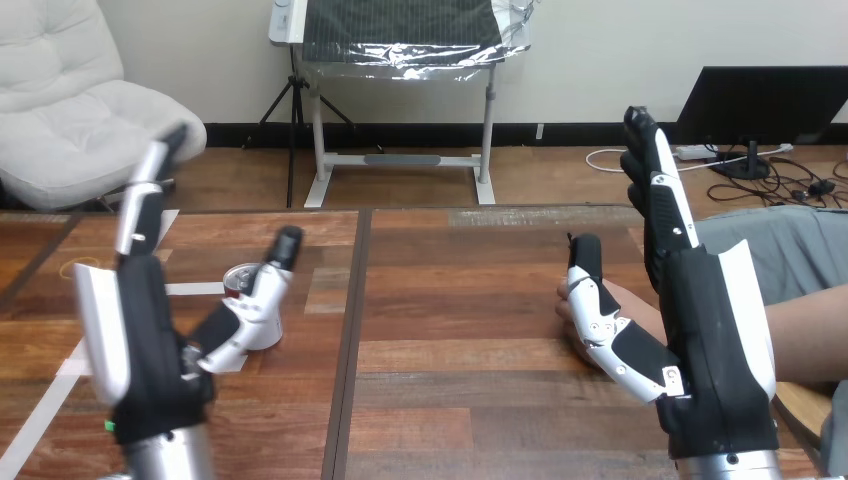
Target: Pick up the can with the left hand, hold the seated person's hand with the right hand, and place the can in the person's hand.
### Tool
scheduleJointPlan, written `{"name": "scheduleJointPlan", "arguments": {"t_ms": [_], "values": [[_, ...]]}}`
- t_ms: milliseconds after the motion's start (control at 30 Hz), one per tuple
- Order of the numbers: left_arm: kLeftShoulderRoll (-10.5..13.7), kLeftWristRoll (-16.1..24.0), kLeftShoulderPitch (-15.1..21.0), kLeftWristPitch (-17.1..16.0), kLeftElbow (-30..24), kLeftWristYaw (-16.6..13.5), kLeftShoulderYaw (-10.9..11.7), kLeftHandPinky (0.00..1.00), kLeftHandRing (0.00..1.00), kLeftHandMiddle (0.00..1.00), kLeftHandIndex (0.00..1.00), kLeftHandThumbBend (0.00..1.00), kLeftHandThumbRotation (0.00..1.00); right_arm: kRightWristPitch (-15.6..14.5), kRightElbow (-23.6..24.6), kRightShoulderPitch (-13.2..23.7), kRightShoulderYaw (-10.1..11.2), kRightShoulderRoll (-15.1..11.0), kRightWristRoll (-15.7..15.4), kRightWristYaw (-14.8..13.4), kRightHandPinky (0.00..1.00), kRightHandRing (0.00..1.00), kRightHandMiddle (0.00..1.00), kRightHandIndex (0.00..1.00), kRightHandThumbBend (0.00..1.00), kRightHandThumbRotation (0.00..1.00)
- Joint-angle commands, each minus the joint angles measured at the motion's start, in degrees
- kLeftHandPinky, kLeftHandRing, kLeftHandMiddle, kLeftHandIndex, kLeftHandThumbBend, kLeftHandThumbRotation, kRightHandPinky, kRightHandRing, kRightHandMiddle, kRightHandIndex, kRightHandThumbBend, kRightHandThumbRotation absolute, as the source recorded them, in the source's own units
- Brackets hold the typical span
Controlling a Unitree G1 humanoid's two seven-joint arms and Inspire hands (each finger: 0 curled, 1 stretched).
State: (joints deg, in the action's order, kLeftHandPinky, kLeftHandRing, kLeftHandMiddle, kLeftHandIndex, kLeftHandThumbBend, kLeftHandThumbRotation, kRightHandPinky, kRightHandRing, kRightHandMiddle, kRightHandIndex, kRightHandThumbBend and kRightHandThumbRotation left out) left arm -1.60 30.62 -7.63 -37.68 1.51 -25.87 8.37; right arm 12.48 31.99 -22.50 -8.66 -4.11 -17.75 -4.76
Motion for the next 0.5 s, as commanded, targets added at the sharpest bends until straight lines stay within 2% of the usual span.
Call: {"name": "scheduleJointPlan", "arguments": {"t_ms": [0, 167, 267, 400, 467], "values": [[2.8, 3.0, 4.1, 2.8, -4.2, -0.7, 1.0, 0.89, 0.90, 0.89, 0.88, 0.73, 0.35, -0.5, 2.2, 3.3, 0.4, 1.0, 0.7, 0.2, 1.00, 1.00, 1.00, 1.00, 0.00, 0.00], [6.0, 3.4, 4.0, 5.4, -5.5, 1.0, 1.7, 0.89, 0.91, 0.90, 0.89, 0.75, 0.37, -0.7, 2.2, 3.4, 0.5, 0.9, 0.6, 0.4, 1.00, 1.00, 1.00, 1.00, 0.00, 0.00], [8.4, 3.5, 3.6, 8.1, -7.2, 4.0, 2.0, 0.90, 0.91, 0.91, 0.89, 0.75, 0.39, -0.9, 2.2, 3.6, 0.6, 0.9, 0.6, 0.4, 1.00, 1.00, 1.00, 1.00, 0.00, 0.00], [13.1, 2.1, 3.2, 11.1, -9.1, 10.0, 2.7, 0.91, 0.92, 0.92, 0.89, 0.76, 0.41, -0.5, 1.8, 3.9, 0.9, 0.7, 0.4, 0.3, 1.00, 1.00, 1.00, 1.00, 0.00, 0.00], [14.6, 1.7, 3.2, 12.3, -9.8, 12.1, 2.9, 0.92, 0.93, 0.92, 0.89, 0.76, 0.41, -0.3, 1.7, 4.0, 1.0, 0.6, 0.6, 0.4, 1.00, 1.00, 1.00, 1.00, 0.00, 0.00]]}}
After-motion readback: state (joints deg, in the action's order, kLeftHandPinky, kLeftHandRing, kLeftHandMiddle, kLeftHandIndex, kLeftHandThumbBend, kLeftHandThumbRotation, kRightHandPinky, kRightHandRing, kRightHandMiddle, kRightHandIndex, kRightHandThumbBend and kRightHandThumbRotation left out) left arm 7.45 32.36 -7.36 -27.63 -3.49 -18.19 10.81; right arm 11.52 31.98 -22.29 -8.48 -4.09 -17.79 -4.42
